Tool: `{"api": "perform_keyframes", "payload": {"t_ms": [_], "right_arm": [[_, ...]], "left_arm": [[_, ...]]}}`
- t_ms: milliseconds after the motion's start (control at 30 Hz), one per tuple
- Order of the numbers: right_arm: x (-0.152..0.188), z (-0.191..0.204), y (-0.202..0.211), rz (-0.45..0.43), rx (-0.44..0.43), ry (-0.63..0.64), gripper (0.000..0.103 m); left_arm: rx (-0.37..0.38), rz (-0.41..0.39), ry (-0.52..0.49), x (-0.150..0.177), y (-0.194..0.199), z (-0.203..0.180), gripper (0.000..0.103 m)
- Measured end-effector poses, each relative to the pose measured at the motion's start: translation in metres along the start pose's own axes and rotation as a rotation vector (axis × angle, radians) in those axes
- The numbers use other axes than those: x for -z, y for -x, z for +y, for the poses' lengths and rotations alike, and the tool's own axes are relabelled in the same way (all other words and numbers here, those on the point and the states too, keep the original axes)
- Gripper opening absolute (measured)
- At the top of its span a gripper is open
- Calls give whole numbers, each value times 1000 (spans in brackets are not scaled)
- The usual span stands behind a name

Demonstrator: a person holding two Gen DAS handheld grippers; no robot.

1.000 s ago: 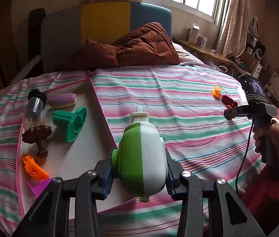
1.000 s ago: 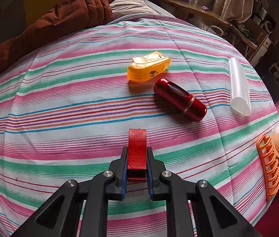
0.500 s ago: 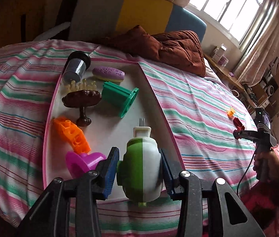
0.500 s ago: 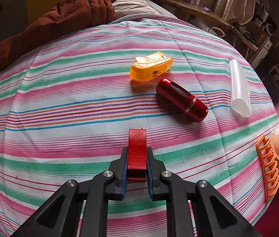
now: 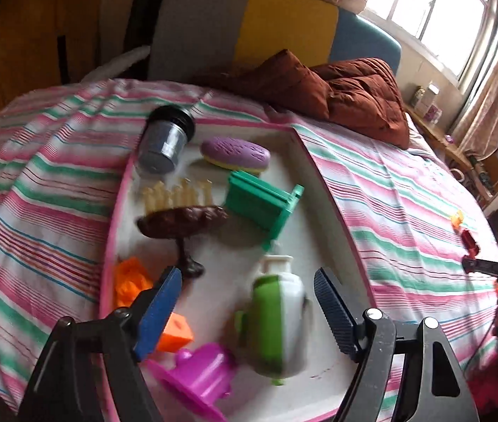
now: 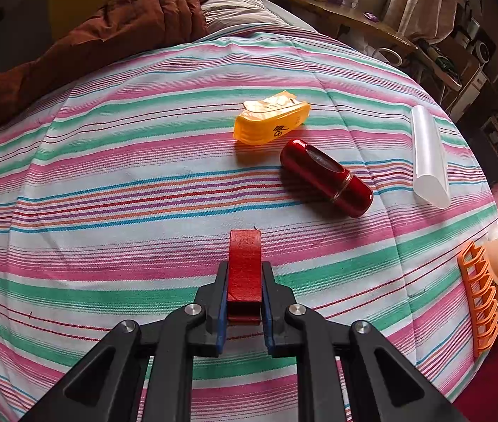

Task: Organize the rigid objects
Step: 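Carry the bottle into the tray and open the left tool, then carry the red block into the tray and open the right tool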

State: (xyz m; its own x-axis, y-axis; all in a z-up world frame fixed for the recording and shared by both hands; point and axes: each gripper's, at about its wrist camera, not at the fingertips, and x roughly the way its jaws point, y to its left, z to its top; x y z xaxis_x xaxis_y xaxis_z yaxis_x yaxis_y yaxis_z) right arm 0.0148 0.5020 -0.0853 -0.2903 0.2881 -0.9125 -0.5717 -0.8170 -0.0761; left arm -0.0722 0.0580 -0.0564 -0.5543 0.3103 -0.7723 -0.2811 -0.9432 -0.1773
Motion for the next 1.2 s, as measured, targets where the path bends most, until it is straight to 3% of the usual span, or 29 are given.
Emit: {"api": "perform_keyframes", "payload": {"t_ms": [133, 200, 433, 667, 833, 1200], "right_arm": [[-1, 0, 0, -1, 2, 3, 14], [-1, 0, -1, -1, 4, 7, 14], [-1, 3, 0, -4, 2, 16, 14], [0, 15, 4, -4, -99, 45, 14], [6, 38, 10, -7, -171, 138, 14], [17, 60, 14, -9, -176, 237, 14]], "left_arm": [[-72, -55, -48, 1, 16, 1, 90], [-103, -83, -53, 2, 25, 2, 90], [-145, -128, -53, 6, 51, 2, 103], [-159, -149, -39, 11, 70, 3, 103], [-175, -149, -5, 14, 77, 5, 103], [-217, -177, 55, 19, 88, 19, 103]]}}
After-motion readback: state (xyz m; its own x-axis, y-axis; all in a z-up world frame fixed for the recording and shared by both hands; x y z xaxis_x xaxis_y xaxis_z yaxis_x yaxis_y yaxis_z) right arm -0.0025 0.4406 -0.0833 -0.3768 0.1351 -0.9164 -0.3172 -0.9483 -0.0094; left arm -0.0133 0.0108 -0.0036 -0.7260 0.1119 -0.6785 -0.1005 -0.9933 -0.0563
